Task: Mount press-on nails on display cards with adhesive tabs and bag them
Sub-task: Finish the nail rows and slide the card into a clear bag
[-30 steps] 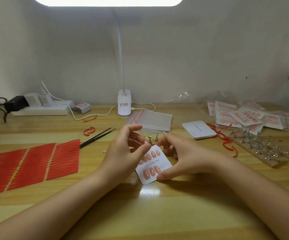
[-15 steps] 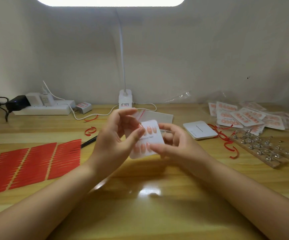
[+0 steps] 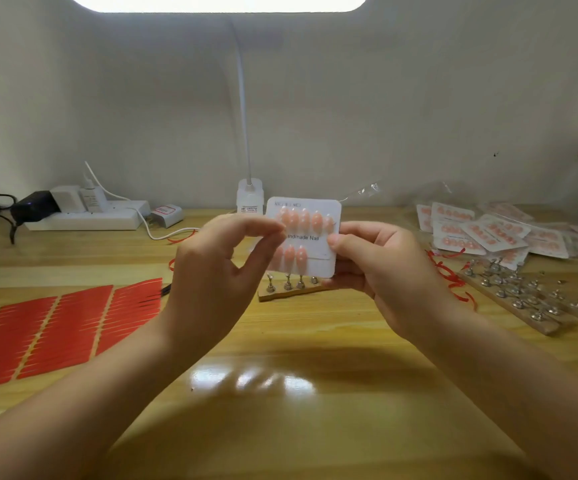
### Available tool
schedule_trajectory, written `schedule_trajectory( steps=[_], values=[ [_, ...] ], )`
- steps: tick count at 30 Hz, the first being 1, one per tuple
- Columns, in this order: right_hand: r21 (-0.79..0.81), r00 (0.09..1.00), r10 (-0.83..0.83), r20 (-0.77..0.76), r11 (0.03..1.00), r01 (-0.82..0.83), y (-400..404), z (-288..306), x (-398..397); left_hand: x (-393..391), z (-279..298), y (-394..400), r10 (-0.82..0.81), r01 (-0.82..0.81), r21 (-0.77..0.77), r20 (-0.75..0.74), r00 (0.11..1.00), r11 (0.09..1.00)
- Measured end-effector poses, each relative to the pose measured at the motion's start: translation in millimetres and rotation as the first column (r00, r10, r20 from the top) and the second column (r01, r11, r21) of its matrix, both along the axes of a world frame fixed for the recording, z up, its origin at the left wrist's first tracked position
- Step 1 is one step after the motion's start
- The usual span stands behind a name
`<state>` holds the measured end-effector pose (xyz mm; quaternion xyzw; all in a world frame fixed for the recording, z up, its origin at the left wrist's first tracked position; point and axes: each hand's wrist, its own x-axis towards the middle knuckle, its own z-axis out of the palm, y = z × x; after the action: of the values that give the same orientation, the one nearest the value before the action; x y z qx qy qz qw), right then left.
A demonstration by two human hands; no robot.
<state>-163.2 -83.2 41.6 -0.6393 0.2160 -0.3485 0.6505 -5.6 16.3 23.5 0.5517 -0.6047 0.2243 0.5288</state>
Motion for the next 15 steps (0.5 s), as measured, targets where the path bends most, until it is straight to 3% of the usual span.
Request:
schedule_trajectory(
  steps=[7, 15],
  values=[
    [0.011, 0.997, 0.045, 0.055, 0.999, -0.046, 9.7, 10.5, -2.7, -5.2, -0.5, -0.5, 0.059, -0.043, -0.094, 0.18, 0.982, 0.995],
    [0.01, 0.994, 0.088, 0.065, 0.996, -0.089, 14.1, 14.7, -5.3, -8.5, 1.8, 2.3, 0.049, -0.028, -0.108, 0.202, 0.978, 0.994]
  ],
)
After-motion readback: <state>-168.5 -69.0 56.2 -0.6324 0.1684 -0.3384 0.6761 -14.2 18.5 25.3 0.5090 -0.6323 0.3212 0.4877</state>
